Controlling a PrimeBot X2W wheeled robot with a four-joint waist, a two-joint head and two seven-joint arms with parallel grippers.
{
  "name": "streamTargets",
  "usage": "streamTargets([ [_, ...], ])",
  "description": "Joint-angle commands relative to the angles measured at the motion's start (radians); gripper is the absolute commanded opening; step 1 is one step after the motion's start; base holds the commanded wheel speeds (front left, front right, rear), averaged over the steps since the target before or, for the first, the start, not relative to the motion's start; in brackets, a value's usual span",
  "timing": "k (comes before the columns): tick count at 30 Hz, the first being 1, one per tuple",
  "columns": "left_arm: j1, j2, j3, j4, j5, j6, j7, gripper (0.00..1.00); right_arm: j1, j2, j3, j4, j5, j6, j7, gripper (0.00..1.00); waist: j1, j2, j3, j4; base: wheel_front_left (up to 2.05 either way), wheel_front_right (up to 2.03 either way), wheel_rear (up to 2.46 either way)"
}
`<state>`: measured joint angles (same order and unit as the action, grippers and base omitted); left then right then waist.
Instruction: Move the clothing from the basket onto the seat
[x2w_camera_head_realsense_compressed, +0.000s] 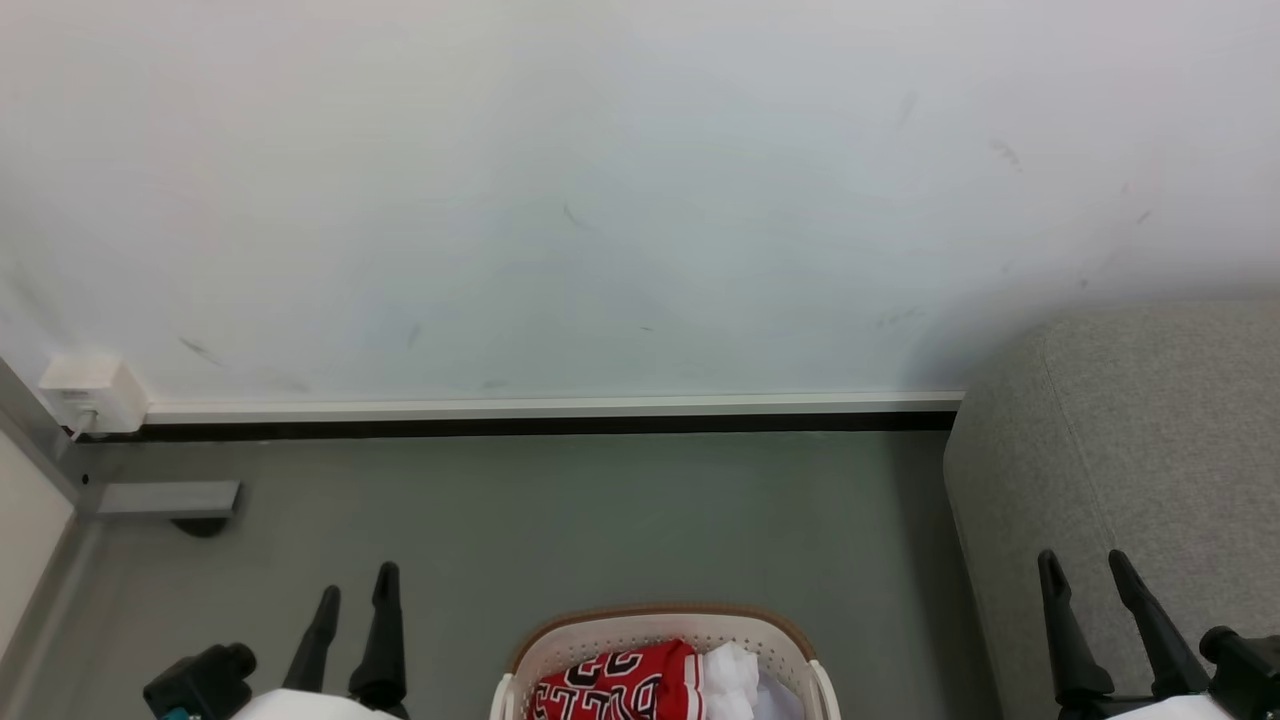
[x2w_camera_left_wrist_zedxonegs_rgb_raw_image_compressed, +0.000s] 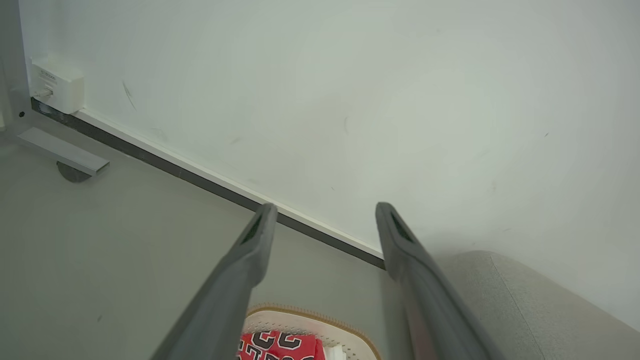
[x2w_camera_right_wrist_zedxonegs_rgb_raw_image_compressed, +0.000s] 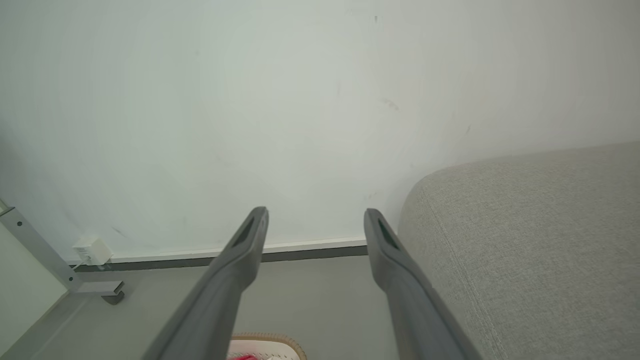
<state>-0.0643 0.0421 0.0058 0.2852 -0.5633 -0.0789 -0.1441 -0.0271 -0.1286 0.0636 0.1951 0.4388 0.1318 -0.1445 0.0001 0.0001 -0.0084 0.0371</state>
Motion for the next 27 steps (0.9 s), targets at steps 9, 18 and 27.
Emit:
streamTargets([
  [9,-0.001,0.009,0.004,0.001,0.117,-0.001,-0.033,1.00,0.008,-0.011,0.008,0.001,-0.113,-0.001,-0.031,1.00,-0.0001,-0.0001,-0.003,0.002,0.00,0.00,0.00],
  [18,0.000,0.010,-0.003,0.020,0.206,-0.001,-0.053,1.00,0.016,-0.009,0.005,0.008,-0.190,-0.001,-0.053,1.00,-0.0001,-0.0001,-0.003,0.005,0.00,0.00,0.00],
  [27,0.007,0.011,0.000,0.023,0.286,0.001,-0.071,1.00,0.022,-0.011,0.004,0.018,-0.258,-0.002,-0.070,1.00,-0.0001,-0.0001,-0.006,0.009,0.00,0.00,0.00],
])
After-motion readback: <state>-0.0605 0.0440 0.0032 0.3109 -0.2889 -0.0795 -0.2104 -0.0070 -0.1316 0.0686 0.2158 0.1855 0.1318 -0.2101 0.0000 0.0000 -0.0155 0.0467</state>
